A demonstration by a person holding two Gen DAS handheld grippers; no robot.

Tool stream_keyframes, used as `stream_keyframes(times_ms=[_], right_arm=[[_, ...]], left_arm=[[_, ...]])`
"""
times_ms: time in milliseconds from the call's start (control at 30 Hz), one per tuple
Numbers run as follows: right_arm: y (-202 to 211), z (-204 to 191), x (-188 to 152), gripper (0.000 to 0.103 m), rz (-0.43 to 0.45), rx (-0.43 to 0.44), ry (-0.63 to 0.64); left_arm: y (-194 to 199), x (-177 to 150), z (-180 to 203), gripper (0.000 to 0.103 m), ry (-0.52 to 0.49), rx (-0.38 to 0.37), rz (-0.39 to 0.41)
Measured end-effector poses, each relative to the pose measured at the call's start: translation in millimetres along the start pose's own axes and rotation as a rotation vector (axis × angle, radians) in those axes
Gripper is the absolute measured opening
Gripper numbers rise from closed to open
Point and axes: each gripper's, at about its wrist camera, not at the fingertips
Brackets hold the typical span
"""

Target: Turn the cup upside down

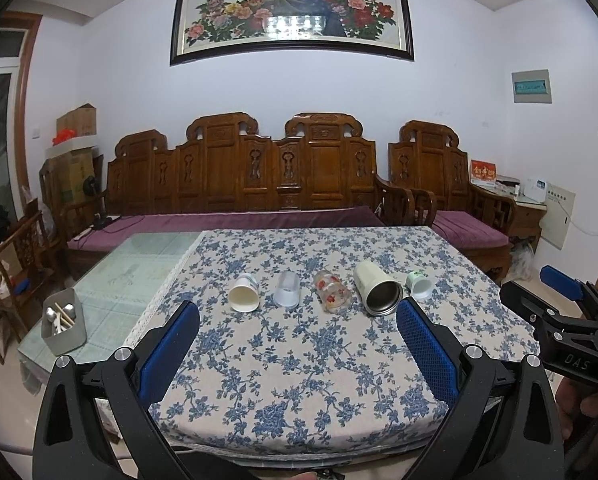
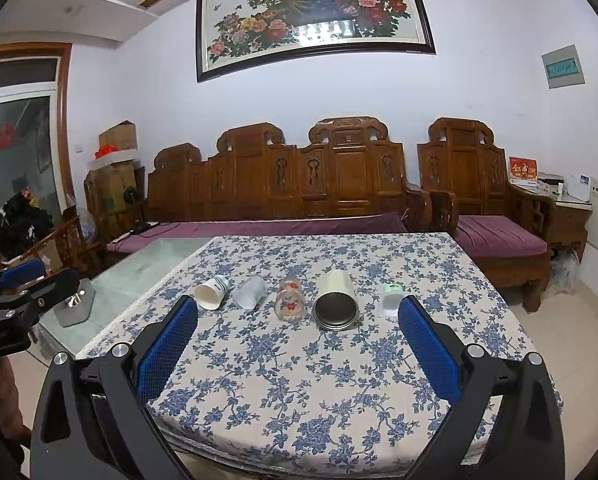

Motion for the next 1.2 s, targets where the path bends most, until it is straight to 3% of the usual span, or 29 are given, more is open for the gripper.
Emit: stream_keyframes(times_ms=[1200], right_arm=[[5.0,0.9,0.2,0.101,0.008,0.009,-0.007]], left_arm=[[1.7,0.0,3.2,0.095,-0.002,-0.001,-0.001]])
Point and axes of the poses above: each gripper's, at about its wrist camera, not at the fingertips, and y roughly against the way its jaws point, z to its right, x to its top, and after that the axes turned 13 degrees about -y, right-handed
